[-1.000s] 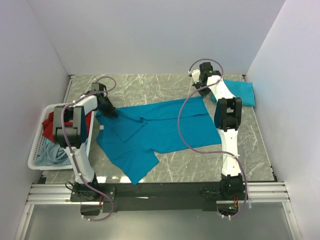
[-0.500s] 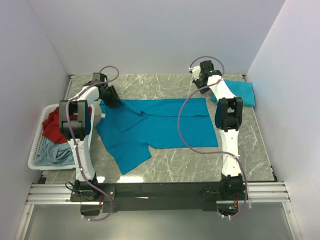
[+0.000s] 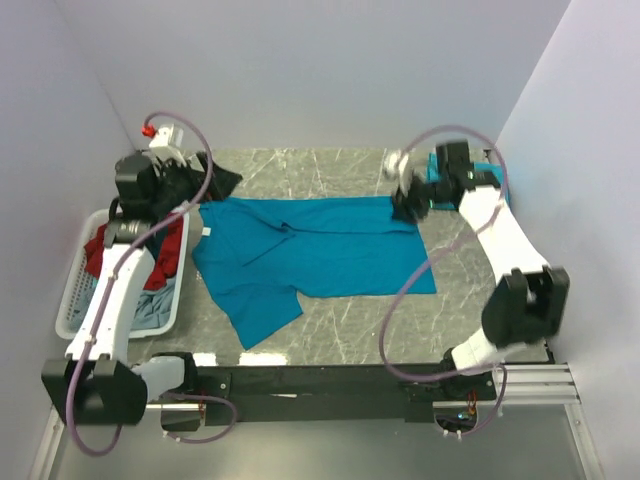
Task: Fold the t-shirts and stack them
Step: Fold the tshirt
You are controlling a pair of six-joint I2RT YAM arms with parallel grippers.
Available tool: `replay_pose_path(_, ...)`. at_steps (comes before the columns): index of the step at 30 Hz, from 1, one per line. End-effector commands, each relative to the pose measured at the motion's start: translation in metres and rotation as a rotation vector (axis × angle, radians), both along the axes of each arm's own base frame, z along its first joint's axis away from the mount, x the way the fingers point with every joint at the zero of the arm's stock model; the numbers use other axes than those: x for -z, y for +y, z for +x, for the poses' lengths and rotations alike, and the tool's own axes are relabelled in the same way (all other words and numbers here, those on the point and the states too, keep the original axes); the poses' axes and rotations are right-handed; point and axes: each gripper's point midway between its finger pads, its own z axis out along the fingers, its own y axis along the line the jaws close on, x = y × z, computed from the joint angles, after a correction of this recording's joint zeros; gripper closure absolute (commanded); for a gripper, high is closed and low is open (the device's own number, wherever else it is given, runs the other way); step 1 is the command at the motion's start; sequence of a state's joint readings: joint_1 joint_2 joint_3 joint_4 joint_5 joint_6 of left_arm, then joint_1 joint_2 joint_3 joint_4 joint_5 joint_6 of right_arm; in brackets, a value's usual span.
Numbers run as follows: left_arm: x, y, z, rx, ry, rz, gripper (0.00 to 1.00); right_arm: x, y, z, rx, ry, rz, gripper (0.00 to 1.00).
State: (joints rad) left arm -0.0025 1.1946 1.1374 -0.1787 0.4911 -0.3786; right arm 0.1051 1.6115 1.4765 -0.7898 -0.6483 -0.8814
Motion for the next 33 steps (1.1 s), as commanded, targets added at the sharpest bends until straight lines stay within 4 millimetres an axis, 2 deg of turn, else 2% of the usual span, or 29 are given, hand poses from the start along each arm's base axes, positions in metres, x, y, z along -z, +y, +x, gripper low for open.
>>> replay_pose_path(1,0.018,-0.034,-0.023,0.241,-0.038,-0.063,0.01,0.046,0.024,-0.099,-0.400,0.050,0.079,0.37)
replay_pose_path(2,0.016,-0.039,-0.033,0.284,-0.050,-0.041,0.01,0.060,0.024,-0.124,-0.476,0.020,0.064,0.36)
replay_pose_path(4,0.013,-0.049,-0.042,0.300,-0.065,0.026,0.03,0.071,0.030,-0.144,-0.527,0.010,0.047,0.36)
replay_pose_path(5,0.026,-0.050,-0.050,0.296,-0.039,0.116,0.04,0.080,0.031,-0.159,-0.531,0.025,0.039,0.37)
replay_pose_path(6,0.029,-0.074,-0.066,0.367,-0.038,0.168,0.05,0.085,0.030,-0.163,-0.525,0.025,0.023,0.37)
replay_pose_path(7,0.033,-0.082,-0.074,0.387,-0.026,0.218,0.07,0.083,0.033,-0.160,-0.511,-0.015,0.016,0.37)
replay_pose_path(8,0.043,-0.087,-0.080,0.412,-0.012,0.279,0.09,0.094,0.030,-0.162,-0.477,-0.003,0.007,0.37)
replay_pose_path(10,0.072,-0.087,-0.086,0.363,0.068,0.368,0.11,0.101,0.020,-0.131,-0.320,-0.038,-0.054,0.37)
replay_pose_path(12,0.084,-0.082,-0.079,0.301,0.087,0.397,0.15,0.107,0.007,-0.109,-0.229,-0.030,-0.108,0.38)
replay_pose_path(13,0.091,-0.079,-0.077,0.271,0.109,0.397,0.17,0.121,-0.002,-0.100,-0.134,0.058,-0.125,0.40)
replay_pose_path(14,0.096,-0.079,-0.072,0.233,0.151,0.369,0.18,0.106,-0.005,-0.073,-0.036,0.050,-0.119,0.41)
replay_pose_path(15,0.100,-0.078,-0.068,0.206,0.173,0.361,0.25,0.104,-0.009,-0.059,0.046,0.084,-0.111,0.43)
replay_pose_path(16,0.102,-0.073,-0.061,0.152,0.185,0.359,0.29,0.116,-0.011,-0.055,0.098,0.191,-0.096,0.50)
replay_pose_path(17,0.108,-0.073,-0.058,0.118,0.223,0.334,0.31,0.097,-0.013,-0.029,0.142,0.161,-0.071,0.50)
replay_pose_path(18,0.110,-0.071,-0.055,0.091,0.236,0.329,0.33,0.093,-0.015,-0.015,0.190,0.166,-0.055,0.50)
replay_pose_path(19,0.112,-0.068,-0.052,0.064,0.239,0.329,0.33,0.103,-0.017,-0.003,0.262,0.221,-0.041,0.50)
replay_pose_path(20,0.113,-0.066,-0.051,0.051,0.240,0.326,0.34,0.084,-0.022,0.025,0.317,0.180,-0.031,0.50)
replay_pose_path(21,0.113,-0.064,-0.051,0.041,0.240,0.327,0.35,0.081,-0.027,0.040,0.378,0.188,-0.025,0.50)
replay_pose_path(22,0.116,-0.061,-0.052,0.027,0.241,0.334,0.35,0.102,-0.032,0.049,0.489,0.295,-0.009,0.49)
replay_pose_path(23,0.111,-0.054,-0.052,-0.010,0.221,0.338,0.34,0.079,-0.032,0.076,0.512,0.264,0.041,0.49)
replay_pose_path(24,0.113,-0.051,-0.053,-0.021,0.222,0.339,0.32,0.080,-0.045,0.088,0.568,0.288,0.068,0.49)
replay_pose_path(25,0.119,-0.044,-0.054,-0.052,0.230,0.348,0.29,0.094,-0.048,0.098,0.623,0.339,0.096,0.49)
replay_pose_path(26,0.115,-0.034,-0.048,-0.114,0.215,0.340,0.26,0.085,-0.052,0.113,0.640,0.311,0.119,0.49)
replay_pose_path(27,0.118,-0.027,-0.045,-0.153,0.224,0.336,0.20,0.086,-0.057,0.121,0.661,0.304,0.122,0.49)
replay_pose_path(28,0.117,-0.022,-0.040,-0.177,0.226,0.320,0.19,0.096,-0.057,0.126,0.681,0.319,0.118,0.49)
replay_pose_path(30,0.121,-0.010,-0.023,-0.206,0.266,0.252,0.20,0.092,-0.063,0.139,0.713,0.300,0.112,0.49)
replay_pose_path(31,0.114,-0.006,-0.013,-0.220,0.267,0.217,0.21,0.102,-0.063,0.141,0.733,0.327,0.109,0.49)
replay_pose_path(32,0.127,-0.004,-0.003,-0.215,0.324,0.180,0.24,0.100,-0.064,0.146,0.743,0.319,0.109,0.49)
replay_pose_path(33,0.127,0.004,0.006,-0.211,0.347,0.134,0.30,0.104,-0.068,0.147,0.760,0.318,0.096,0.49)
